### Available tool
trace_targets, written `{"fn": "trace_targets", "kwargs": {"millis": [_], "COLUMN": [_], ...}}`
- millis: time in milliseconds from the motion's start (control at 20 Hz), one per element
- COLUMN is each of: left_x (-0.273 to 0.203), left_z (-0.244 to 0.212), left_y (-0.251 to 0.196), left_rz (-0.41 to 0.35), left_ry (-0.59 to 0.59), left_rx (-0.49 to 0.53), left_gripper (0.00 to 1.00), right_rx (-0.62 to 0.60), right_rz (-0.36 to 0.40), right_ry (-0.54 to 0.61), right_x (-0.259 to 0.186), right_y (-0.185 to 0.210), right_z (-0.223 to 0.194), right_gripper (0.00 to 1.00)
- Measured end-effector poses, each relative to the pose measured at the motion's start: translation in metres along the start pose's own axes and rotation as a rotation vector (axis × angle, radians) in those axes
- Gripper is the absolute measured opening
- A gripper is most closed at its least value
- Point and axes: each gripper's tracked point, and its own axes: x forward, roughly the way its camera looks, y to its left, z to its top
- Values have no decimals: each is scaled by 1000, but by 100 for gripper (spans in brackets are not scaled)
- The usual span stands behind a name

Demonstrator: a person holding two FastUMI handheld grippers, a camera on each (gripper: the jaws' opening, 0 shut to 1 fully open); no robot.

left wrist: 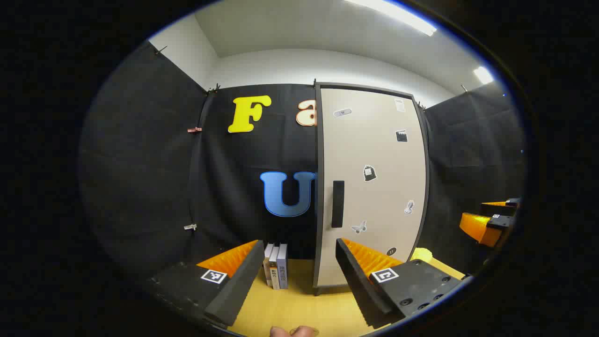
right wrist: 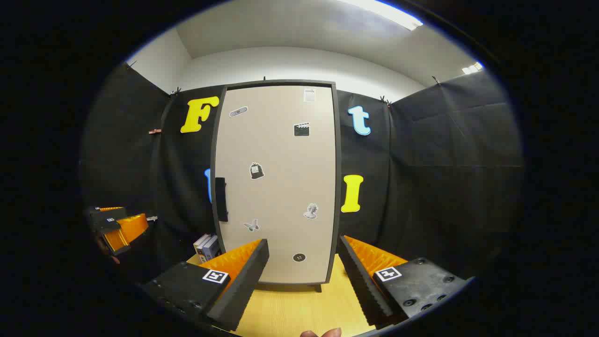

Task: Open the cabinet door with the right hand, grasp the bottle in the cabinet with the left hand and place it on the coaster, then close the cabinet door with the right hand.

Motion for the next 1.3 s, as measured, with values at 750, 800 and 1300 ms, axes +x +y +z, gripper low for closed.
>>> {"fn": "trace_targets", "kwargs": {"millis": [750,800,1300], "left_x": [-3,-2,2], "left_z": [2,2,0], "left_y": [2,2,9], "left_rz": [-12,-12,-18], "left_ry": [-2,-3,-10], "left_rx": [30,34,44], "left_gripper": [96,96,96], "right_rx": [0,0,-11], "right_rz": [9,7,11], "right_ry": [-1,-2,-6], "right_x": [1,2,6], "right_y": [14,15,27], "right_z": [1,2,5], "right_gripper": [98,98,98]}}
